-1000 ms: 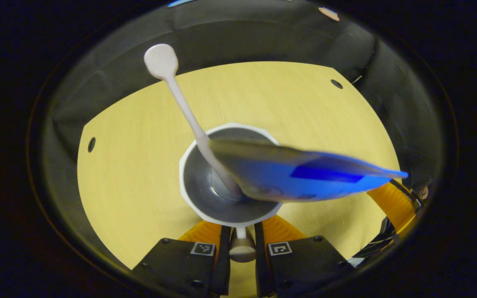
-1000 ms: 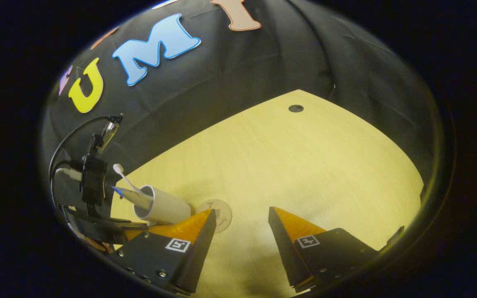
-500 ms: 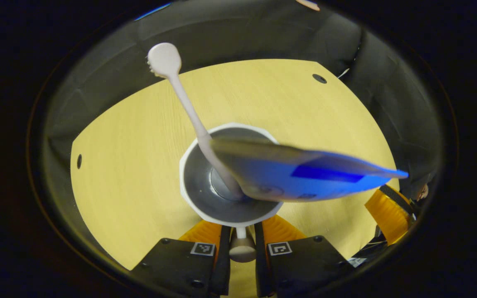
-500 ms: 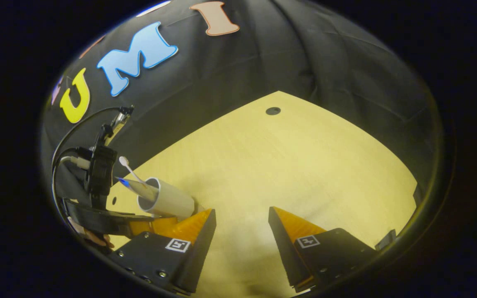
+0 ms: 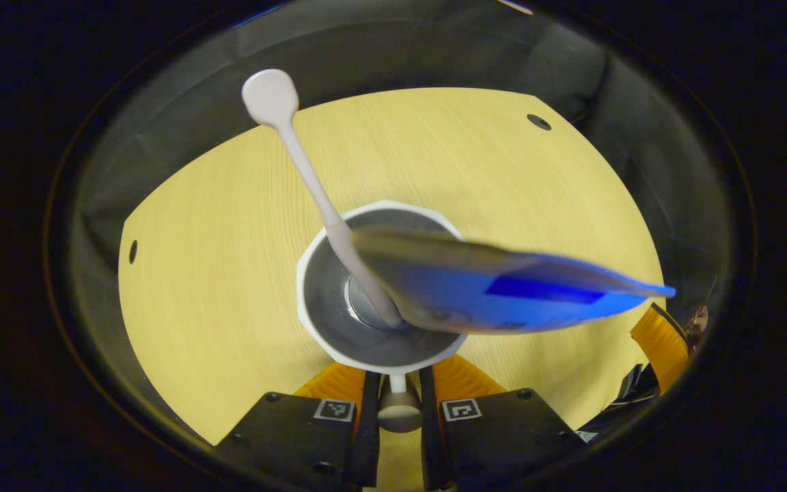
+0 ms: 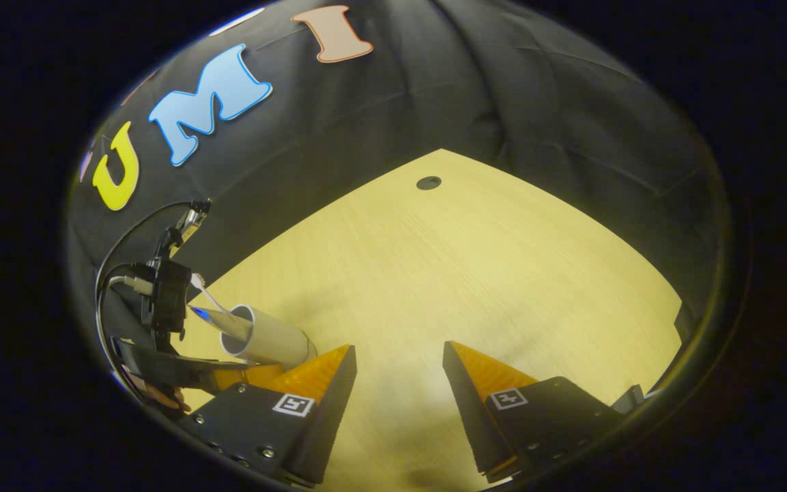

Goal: Put the toothbrush and toothpaste on the desktop into the cup, then pick up the cup and place it on the coaster on the desktop.

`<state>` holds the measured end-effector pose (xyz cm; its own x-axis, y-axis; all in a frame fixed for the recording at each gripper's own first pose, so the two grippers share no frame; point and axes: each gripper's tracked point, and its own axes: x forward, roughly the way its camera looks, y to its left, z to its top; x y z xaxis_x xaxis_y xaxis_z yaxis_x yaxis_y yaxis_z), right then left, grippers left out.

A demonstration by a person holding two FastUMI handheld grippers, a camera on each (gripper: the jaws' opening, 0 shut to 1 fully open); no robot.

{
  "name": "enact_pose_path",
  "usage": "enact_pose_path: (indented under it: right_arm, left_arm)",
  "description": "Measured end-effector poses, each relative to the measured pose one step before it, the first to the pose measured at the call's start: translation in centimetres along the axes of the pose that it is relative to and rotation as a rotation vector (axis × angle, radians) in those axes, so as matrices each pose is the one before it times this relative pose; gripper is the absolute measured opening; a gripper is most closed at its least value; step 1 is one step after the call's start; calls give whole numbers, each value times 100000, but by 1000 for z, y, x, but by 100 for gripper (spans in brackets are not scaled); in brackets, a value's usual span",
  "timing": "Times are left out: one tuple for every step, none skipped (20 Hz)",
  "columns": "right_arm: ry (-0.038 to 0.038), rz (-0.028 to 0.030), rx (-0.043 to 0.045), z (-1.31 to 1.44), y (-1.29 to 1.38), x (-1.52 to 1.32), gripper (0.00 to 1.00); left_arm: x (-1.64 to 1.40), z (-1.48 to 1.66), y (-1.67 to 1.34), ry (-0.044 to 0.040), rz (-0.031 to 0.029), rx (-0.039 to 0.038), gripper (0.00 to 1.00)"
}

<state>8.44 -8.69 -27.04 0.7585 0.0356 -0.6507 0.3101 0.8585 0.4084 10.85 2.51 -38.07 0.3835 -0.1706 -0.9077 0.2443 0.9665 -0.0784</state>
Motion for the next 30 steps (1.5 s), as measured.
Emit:
enact_pose_path:
  right_arm:
    - [-240,361,-300,7,80,-179,77]
    - [-272,233,-352,132,31,-106,77]
    - [-52,470,-256,-12,-21,-220,77]
    - [-102,305,-182,46,-74,-185,78]
    - [-68,264,-157,-209,-260,-277,78]
    - [-252,351,-18,97,-100,-174,78]
    - [-203,402,-83,76,65,-151,78]
    - [-296,479,-105,151,86,-140,77]
    - [-375,493,-238,73,82,-239,77]
    - [-451,653,-283,222,185,-264,77]
    - [-472,863,-285,158,157,-231,77]
    - [-715,1030,-393,233,308,-362,77]
    - [-725,1148,-815,204,-53,-80,77]
    - [-888,1277,-1131,307,279,-276,77]
    - [-721,1354,-1456,221,826,-753,77]
    - [-824,1462,-1561,278,744,-545,77]
    - [-832,1485,-1723,369,539,-264,77]
    - [-982,1396,-1921,396,616,-345,77]
    - [-1113,1334,-2131,471,523,-250,77]
    - [-1304,1344,-2171,580,645,-306,77]
    - [-1850,1036,-2042,266,628,-313,78]
    - [-1908,1283,-2016,727,663,-416,78]
    - [-2275,1194,-1813,728,593,-499,78]
    - [-2864,1108,-1618,1124,517,-520,78]
    - [-3188,1179,-1628,1038,533,-463,77]
    - [-2884,896,-1867,1180,454,-542,77]
    - [-3109,731,-1886,1038,388,-330,77]
    - [-3212,828,-1784,1248,373,-593,77]
    - [-3295,848,-1593,1158,433,-534,77]
    - [-3179,700,-1340,1206,385,-520,77]
  left_arm:
    - [-52,-193,356,-582,718,-496,32]
    - [-136,-326,536,-582,1094,-31,34]
    - [-329,-152,725,-1185,1644,310,36]
    - [-420,-182,615,-1174,704,4,37]
    - [-391,-368,650,-793,787,643,42]
    - [-416,-549,560,-38,-26,311,42]
    - [-591,-717,715,-207,446,-17,39]
    - [-519,-767,744,-232,136,-682,39]
    - [337,529,-559,-89,-17,-987,39]
    - [-443,-405,652,102,33,-907,39]
    - [-508,-634,315,-271,-434,-838,39]
    - [-729,-692,789,-803,30,-537,45]
    - [-430,-209,529,-1075,224,-598,51]
    - [-695,-368,655,-1520,-97,-1201,51]
    - [-981,-113,523,-1647,-552,-1734,51]
    - [-1168,-317,411,-1889,-675,-1379,45]
    - [-1496,-181,271,-2130,-345,-1166,45]
    - [-1589,19,602,-3083,96,-1076,45]
    - [-1627,381,550,-3346,324,-1186,45]
    - [-1907,346,1037,-4470,462,-1478,45]
    - [-1960,531,1218,-4454,1011,-1380,51]
    - [-1982,773,1171,-5395,102,-1368,46]
    - [-833,577,748,-5639,477,-1198,40]
    - [-1559,852,1181,-6704,715,-898,40]
    - [-1106,1225,1314,-6980,1125,-351,46]
    - [-1171,984,1214,-7097,1754,-8,48]
    - [-499,544,535,-6722,713,-20,49]
    - [-870,414,565,-6326,1290,-382,49]
    - [-454,-167,-21,-6154,890,-344,49]
    - [-759,240,357,-5653,402,-174,46]
